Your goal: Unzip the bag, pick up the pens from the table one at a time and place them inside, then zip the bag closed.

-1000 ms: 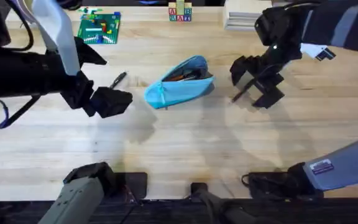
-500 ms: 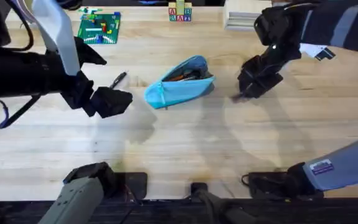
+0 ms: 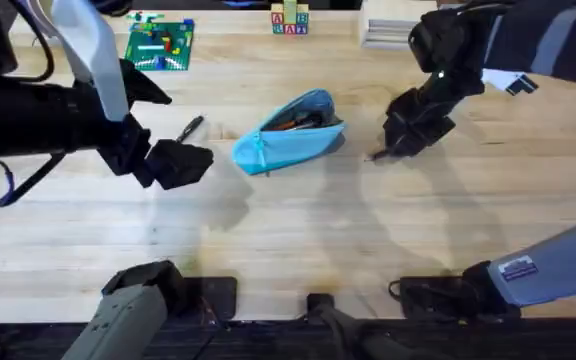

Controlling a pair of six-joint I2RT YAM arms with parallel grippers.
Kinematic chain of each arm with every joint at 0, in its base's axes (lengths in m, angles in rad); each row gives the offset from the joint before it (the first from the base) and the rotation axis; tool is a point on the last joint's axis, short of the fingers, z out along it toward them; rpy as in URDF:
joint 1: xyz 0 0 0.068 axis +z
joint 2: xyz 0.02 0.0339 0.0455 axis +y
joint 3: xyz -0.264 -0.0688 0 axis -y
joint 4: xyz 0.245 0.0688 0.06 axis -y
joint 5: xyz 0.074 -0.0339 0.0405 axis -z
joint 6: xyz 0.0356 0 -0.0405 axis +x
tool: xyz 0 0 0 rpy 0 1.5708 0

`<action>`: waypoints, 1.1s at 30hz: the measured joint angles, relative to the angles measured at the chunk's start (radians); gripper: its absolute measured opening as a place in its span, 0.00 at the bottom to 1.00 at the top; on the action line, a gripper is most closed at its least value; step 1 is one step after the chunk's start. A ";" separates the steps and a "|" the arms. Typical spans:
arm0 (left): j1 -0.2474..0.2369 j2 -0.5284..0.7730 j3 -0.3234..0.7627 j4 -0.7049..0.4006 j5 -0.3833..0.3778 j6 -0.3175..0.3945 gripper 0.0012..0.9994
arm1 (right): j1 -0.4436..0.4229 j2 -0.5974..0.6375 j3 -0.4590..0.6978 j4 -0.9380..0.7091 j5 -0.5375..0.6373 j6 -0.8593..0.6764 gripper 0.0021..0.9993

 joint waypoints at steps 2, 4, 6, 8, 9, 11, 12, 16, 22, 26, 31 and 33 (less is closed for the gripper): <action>0.000 0.000 0.000 0.000 0.000 0.000 1.00 | 0.000 0.001 0.007 -0.014 0.003 -0.025 0.03; 0.000 0.000 0.000 0.000 0.000 0.000 1.00 | 0.000 0.002 0.025 -0.039 0.007 -0.044 0.03; 0.000 0.000 0.000 0.000 0.000 0.000 1.00 | 0.000 0.001 0.057 -0.059 0.015 -0.060 0.03; 0.000 0.000 0.000 0.000 0.000 0.000 1.00 | 0.000 -0.006 0.097 -0.085 0.034 -0.073 0.03; 0.000 0.000 0.000 0.000 0.000 0.000 1.00 | 0.000 -0.012 0.117 -0.100 0.044 -0.078 0.03; 0.000 0.000 0.000 0.000 0.000 0.000 1.00 | 0.000 -0.036 0.155 -0.126 0.070 -0.096 0.03; 0.000 0.000 0.000 0.000 0.000 0.000 1.00 | 0.000 -0.051 0.173 -0.136 0.084 -0.105 0.03; 0.000 0.000 0.000 0.000 0.000 0.000 1.00 | 0.000 -0.119 0.219 -0.146 0.119 -0.160 0.03; 0.000 0.000 0.000 0.000 0.000 0.000 1.00 | 0.000 -0.227 0.236 -0.142 0.138 -0.271 0.03; 0.000 0.000 0.000 0.000 0.000 0.000 1.00 | 0.000 -0.288 0.236 -0.118 0.138 -0.392 0.03; 0.000 0.000 0.000 0.000 0.000 0.000 1.00 | 0.028 -0.347 0.236 -0.094 0.138 -0.757 0.03; 0.000 0.000 0.000 0.000 0.000 0.000 1.00 | 0.053 -0.347 0.236 -0.092 0.138 -0.850 0.03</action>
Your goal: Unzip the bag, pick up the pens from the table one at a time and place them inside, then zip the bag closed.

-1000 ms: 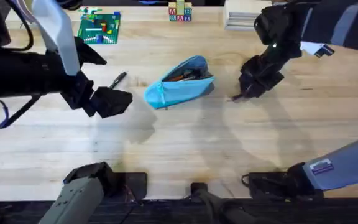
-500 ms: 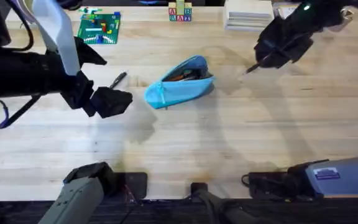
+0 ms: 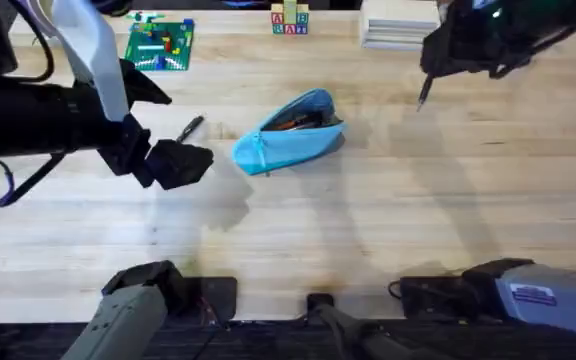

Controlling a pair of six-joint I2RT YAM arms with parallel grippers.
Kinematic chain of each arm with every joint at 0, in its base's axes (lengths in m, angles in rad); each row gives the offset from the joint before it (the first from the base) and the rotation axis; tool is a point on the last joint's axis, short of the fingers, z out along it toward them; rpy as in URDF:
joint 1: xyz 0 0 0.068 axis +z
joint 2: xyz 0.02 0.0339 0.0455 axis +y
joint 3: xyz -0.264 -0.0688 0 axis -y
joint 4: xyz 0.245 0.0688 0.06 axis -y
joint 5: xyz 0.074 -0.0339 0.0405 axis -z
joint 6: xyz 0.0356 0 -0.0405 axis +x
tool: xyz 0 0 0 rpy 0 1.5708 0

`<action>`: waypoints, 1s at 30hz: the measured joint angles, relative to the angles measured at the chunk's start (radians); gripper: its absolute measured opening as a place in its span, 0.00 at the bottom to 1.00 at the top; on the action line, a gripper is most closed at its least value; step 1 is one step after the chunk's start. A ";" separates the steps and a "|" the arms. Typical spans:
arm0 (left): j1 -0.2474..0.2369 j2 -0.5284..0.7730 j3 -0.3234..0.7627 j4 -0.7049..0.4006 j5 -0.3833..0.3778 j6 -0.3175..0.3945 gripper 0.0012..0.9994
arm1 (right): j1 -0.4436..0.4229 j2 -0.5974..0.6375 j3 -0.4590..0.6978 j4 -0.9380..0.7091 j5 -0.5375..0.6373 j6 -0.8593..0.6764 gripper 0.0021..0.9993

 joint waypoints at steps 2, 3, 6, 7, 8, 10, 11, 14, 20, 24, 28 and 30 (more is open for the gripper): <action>0.000 0.000 0.000 0.000 0.000 0.000 1.00 | 0.029 0.000 0.000 0.010 0.000 -0.100 0.03; 0.000 0.000 0.000 0.000 0.000 0.000 1.00 | 0.044 0.000 0.000 0.019 0.000 -0.149 0.03; 0.000 0.000 0.000 0.000 0.000 0.000 1.00 | 0.085 0.000 0.000 0.038 0.000 -0.292 0.03; 0.000 0.000 0.000 0.000 0.000 0.000 1.00 | 0.127 0.000 0.000 0.042 0.002 -0.449 0.03; 0.000 0.000 0.000 0.000 0.000 0.000 1.00 | 0.142 0.000 0.000 0.042 0.003 -0.505 0.03; 0.000 0.000 0.000 0.000 0.000 0.000 1.00 | 0.167 0.000 0.000 0.042 0.003 -0.607 0.03; 0.000 0.000 0.000 0.000 0.000 0.000 1.00 | 0.202 0.000 0.000 0.042 0.003 -0.768 0.03; 0.000 0.000 0.000 0.000 0.000 0.000 1.00 | 0.226 0.000 0.000 0.042 -0.002 -0.913 0.03; 0.000 0.000 0.000 0.000 0.000 0.000 1.00 | 0.233 0.003 0.000 0.043 -0.162 -1.217 0.03; 0.000 0.000 0.000 0.000 0.000 0.000 1.00 | 0.233 0.056 0.000 0.046 -0.230 -1.353 0.03; 0.000 0.000 0.000 0.000 0.000 0.000 1.00 | 0.233 0.116 0.000 0.050 -0.251 -1.430 0.03; 0.000 0.000 0.000 0.000 0.000 0.000 1.00 | 0.233 0.147 0.000 0.056 -0.259 -1.462 0.03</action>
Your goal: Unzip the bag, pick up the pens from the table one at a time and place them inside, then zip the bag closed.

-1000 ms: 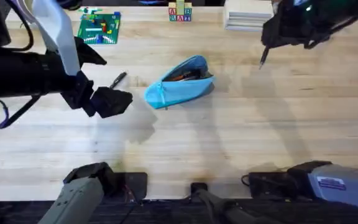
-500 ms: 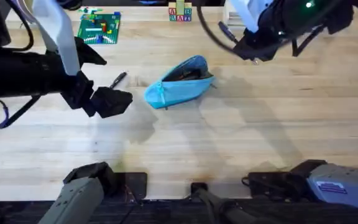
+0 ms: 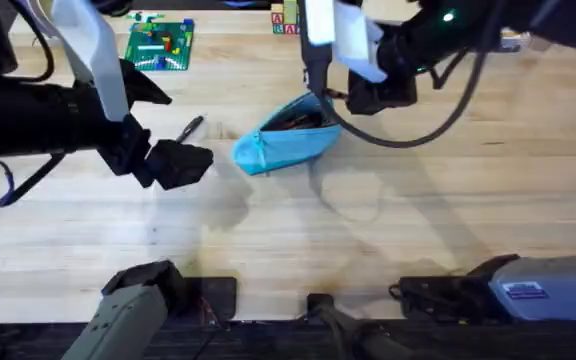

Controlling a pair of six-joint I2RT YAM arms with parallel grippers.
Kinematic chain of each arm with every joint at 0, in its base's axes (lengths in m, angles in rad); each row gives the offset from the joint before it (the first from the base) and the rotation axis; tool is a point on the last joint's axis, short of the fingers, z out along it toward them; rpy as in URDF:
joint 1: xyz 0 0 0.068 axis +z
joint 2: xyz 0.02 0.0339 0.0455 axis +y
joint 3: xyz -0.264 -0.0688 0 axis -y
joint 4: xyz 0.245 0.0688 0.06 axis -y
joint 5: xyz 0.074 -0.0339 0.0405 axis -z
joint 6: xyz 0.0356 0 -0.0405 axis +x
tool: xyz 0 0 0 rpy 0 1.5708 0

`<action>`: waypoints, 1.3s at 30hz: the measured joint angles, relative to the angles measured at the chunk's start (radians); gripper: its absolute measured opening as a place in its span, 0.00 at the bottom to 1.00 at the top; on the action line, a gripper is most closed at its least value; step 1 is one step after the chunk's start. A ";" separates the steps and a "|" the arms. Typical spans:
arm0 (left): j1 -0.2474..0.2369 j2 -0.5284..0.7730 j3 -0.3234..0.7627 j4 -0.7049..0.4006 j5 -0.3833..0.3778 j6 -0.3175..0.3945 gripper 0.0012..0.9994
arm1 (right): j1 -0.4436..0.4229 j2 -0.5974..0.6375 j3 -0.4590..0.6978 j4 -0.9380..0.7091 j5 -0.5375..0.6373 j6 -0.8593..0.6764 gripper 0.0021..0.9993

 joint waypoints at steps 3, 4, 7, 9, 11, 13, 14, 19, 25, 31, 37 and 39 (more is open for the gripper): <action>0.000 0.000 0.000 0.000 0.000 0.000 1.00 | 0.000 0.040 0.000 0.016 -0.004 -0.037 0.03; 0.000 0.000 0.000 0.000 0.000 0.000 1.00 | 0.000 0.053 0.000 0.024 -0.006 -0.049 0.03; 0.000 0.000 0.000 0.000 0.000 0.000 1.00 | 0.000 0.079 0.000 0.049 -0.008 -0.084 0.03; 0.000 0.000 0.000 0.000 0.000 0.000 1.00 | 0.000 0.089 0.000 0.059 -0.008 -0.112 0.03; 0.000 0.000 0.000 0.000 0.000 0.000 1.00 | 0.000 0.091 0.000 0.071 -0.009 -0.139 0.03; 0.000 0.000 0.000 0.000 0.000 0.000 1.00 | 0.000 0.091 0.000 0.075 -0.020 -0.169 0.03; 0.000 0.000 0.000 0.000 0.000 0.000 1.00 | 0.000 0.091 0.000 0.077 -0.031 -0.185 0.03; 0.000 0.000 0.000 0.000 0.000 0.000 1.00 | 0.000 0.091 0.000 0.104 -0.111 -0.230 0.03; 0.000 0.000 0.000 0.000 0.000 0.000 1.00 | 0.000 0.091 0.000 0.111 -0.223 -0.271 0.03; 0.000 0.000 0.000 0.000 0.000 0.000 1.00 | 0.000 0.117 0.003 0.122 -0.307 -0.289 0.03; 0.000 0.000 0.000 0.000 0.000 0.000 1.00 | 0.001 0.194 0.003 0.127 -0.325 -0.290 0.03; 0.000 0.000 0.000 0.000 0.000 0.000 1.00 | 0.001 0.209 0.003 0.130 -0.331 -0.290 0.03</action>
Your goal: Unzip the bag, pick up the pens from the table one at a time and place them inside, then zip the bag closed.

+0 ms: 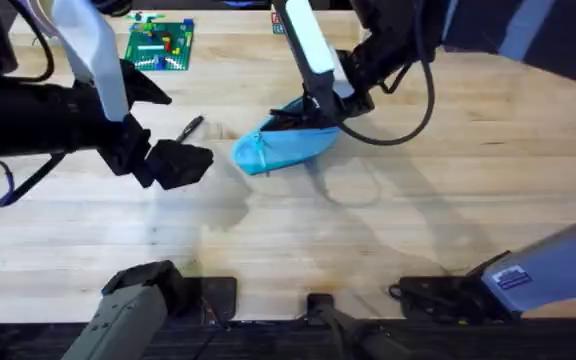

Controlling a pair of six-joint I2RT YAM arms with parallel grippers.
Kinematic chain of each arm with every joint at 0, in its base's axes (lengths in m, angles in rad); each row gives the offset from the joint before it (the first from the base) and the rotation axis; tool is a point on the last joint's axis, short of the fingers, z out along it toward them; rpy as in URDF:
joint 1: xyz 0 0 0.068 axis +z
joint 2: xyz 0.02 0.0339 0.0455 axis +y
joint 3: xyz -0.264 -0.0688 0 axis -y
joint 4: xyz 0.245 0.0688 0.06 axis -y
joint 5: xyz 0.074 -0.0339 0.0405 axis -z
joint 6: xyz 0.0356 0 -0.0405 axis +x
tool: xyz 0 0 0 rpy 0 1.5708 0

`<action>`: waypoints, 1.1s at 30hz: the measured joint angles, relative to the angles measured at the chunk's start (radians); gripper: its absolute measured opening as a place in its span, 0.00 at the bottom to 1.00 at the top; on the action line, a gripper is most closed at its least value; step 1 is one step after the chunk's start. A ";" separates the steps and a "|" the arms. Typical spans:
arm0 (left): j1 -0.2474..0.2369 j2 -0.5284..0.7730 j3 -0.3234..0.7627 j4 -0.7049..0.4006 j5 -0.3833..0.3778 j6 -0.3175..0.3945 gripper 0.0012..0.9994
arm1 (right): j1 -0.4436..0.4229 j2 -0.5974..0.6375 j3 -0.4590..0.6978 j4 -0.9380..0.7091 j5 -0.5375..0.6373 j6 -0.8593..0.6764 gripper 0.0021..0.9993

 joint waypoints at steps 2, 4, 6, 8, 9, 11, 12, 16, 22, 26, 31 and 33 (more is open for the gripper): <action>0.000 0.000 0.000 0.000 0.000 0.000 1.00 | 0.000 0.025 0.000 0.004 -0.003 -0.003 0.03; 0.000 0.000 0.000 0.000 0.000 0.000 1.00 | 0.000 0.033 0.000 0.001 -0.003 -0.003 0.03; 0.000 0.000 0.000 0.000 0.000 0.000 1.00 | 0.000 0.044 0.000 0.000 -0.006 -0.003 0.03; 0.000 0.000 0.000 0.000 0.000 0.000 1.00 | 0.000 0.047 0.000 0.000 -0.006 -0.003 0.03; 0.000 0.000 0.000 0.000 0.000 0.000 1.00 | 0.000 0.048 0.000 -0.001 -0.006 -0.003 0.03; 0.000 0.000 0.000 0.000 0.000 0.000 1.00 | 0.000 0.063 0.000 -0.001 -0.009 -0.003 0.03; 0.000 0.000 0.000 0.000 0.000 0.000 1.00 | 0.000 0.068 0.000 -0.001 -0.010 -0.003 0.03; 0.000 0.000 0.000 0.000 0.000 0.000 1.00 | 0.000 0.076 0.001 0.000 -0.010 -0.003 0.03; 0.000 0.000 0.000 0.000 0.000 0.000 1.00 | 0.000 0.077 0.002 -0.001 -0.010 -0.002 0.45; 0.000 0.000 0.000 0.000 0.000 0.000 1.00 | 0.000 0.077 0.002 0.001 -0.010 -0.006 0.97; 0.000 0.000 0.000 0.000 0.000 0.000 1.00 | 0.000 0.077 0.004 0.001 -0.010 -0.006 1.00; 0.000 0.000 0.000 0.000 0.000 0.000 1.00 | 0.000 0.076 0.005 0.001 -0.010 -0.006 1.00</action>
